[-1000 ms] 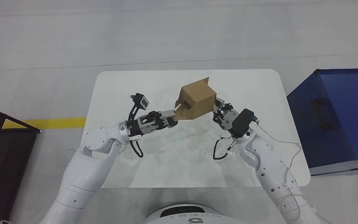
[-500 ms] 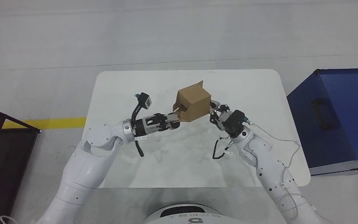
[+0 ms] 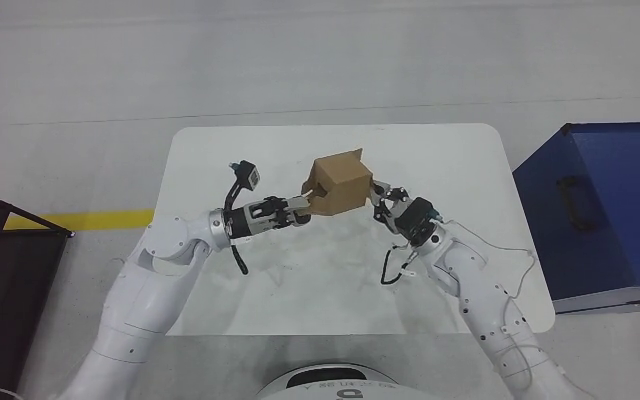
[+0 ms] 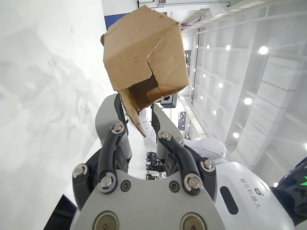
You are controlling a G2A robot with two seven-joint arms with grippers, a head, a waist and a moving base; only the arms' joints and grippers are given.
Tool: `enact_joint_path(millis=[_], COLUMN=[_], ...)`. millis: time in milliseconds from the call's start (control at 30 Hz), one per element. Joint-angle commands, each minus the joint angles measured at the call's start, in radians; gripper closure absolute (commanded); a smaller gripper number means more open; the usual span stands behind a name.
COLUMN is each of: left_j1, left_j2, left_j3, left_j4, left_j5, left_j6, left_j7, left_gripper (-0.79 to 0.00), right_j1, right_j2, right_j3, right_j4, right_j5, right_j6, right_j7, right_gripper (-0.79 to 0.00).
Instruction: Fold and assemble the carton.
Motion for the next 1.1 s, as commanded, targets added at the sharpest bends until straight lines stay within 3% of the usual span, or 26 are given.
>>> enact_joint_path(millis=[0, 333, 500, 700, 767, 800, 833, 933, 1067], left_j1=[0.009, 0.057, 0.07, 0.089, 0.098, 0.1, 0.099, 0.094, 0.094], left_j2=[0.005, 0.036, 0.043, 0.042, 0.04, 0.039, 0.037, 0.031, 0.031], left_j3=[-0.022, -0.166, -0.188, -0.187, -0.189, -0.191, -0.196, -0.194, -0.194], left_j4=[0.002, -0.031, -0.091, -0.198, -0.222, -0.23, -0.234, -0.203, -0.203], left_j5=[0.0, 0.111, 0.227, 0.459, 0.528, 0.549, 0.575, 0.582, 0.582], left_j6=[-0.011, -0.195, -0.374, -0.655, -0.738, -0.768, -0.797, -0.852, -0.852], left_j7=[-0.02, -0.086, -0.093, 0.041, 0.096, 0.127, 0.161, 0.27, 0.27], left_gripper=[-0.228, -0.249, -0.188, -0.283, -0.391, -0.646, -0.785, -0.785, -0.785], right_j1=[-0.001, -0.008, -0.009, 0.008, 0.011, 0.012, 0.012, 0.012, 0.012], right_j2=[0.001, 0.003, 0.001, -0.004, -0.003, -0.003, -0.003, -0.003, -0.003], right_j3=[0.004, 0.017, 0.028, 0.037, 0.038, 0.038, 0.038, 0.038, 0.038], right_j4=[0.003, 0.009, 0.035, 0.062, 0.068, 0.068, 0.068, 0.068, 0.068], right_j5=[0.003, 0.084, 0.239, 0.469, 0.532, 0.545, 0.545, 0.545, 0.545], right_j6=[-0.001, -0.07, -0.146, -0.231, -0.277, -0.284, -0.284, -0.284, -0.284], right_j7=[0.0, -0.002, 0.059, 0.187, 0.232, 0.237, 0.237, 0.237, 0.237], right_gripper=[0.0, 0.0, 0.0, 0.0, 0.0, 0.0, 0.0, 0.0, 0.0])
